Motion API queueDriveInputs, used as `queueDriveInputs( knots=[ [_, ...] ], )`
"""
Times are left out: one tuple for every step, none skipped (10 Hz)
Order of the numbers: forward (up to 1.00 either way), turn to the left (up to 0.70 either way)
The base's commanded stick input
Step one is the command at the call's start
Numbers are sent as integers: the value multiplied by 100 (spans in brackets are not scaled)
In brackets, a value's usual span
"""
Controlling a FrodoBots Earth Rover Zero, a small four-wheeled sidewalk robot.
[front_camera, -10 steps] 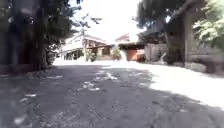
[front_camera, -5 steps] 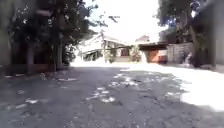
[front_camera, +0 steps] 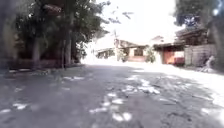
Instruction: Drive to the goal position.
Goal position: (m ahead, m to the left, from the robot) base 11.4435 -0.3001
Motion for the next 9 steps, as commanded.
queueDriveInputs(
  knots=[
    [100,2],
    [100,2],
    [100,2],
    [100,0],
    [100,0],
    [100,0],
    [100,0],
    [100,0],
    [100,0]
  ],
)
